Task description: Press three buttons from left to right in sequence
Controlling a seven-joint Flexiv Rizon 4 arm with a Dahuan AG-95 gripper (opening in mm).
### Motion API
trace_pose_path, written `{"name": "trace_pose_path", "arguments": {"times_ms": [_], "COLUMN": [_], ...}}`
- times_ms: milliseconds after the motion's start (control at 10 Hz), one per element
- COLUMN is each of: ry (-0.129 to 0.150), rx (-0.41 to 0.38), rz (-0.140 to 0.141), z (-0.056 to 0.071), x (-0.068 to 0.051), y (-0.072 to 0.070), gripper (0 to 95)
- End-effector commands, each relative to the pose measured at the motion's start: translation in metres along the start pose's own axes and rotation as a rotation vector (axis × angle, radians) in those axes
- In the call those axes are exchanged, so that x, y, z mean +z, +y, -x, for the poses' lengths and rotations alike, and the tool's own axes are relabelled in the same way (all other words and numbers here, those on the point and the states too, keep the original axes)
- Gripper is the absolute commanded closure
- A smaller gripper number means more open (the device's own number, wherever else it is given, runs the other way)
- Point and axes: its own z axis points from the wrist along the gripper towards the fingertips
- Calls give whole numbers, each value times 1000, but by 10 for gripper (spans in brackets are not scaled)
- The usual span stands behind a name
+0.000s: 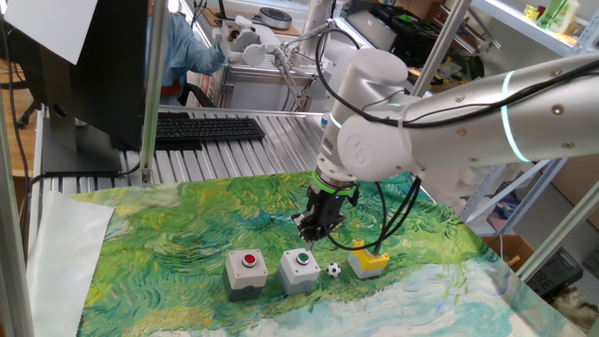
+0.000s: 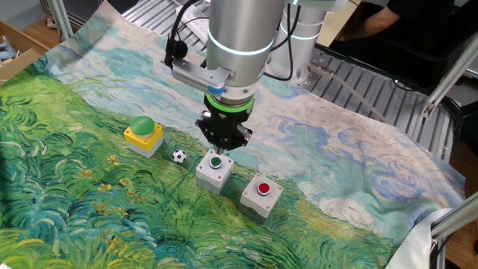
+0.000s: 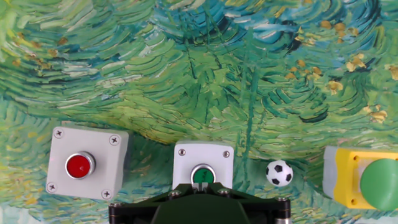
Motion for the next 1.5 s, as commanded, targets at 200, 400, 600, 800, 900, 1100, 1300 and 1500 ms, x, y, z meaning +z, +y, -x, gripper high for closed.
{"name": "trace_pose_path", "arguments": {"times_ms": [200,400,600,800,900,1100,1300,1500], "ry": [-2,-5,-5,-5,-6,-5,-3,-2], "rx": [-2,2,16,18,19,22,21,26], "rz": [-3,-1,4,4,3,0,-1,-4], "z": [2,2,4,6,6,5,5,4], "x": [7,14,22,31,35,39,39,38], "y": [-4,-9,-7,-5,-4,-3,-3,-3], "gripper": [950,950,950,950,950,950,950,950]}}
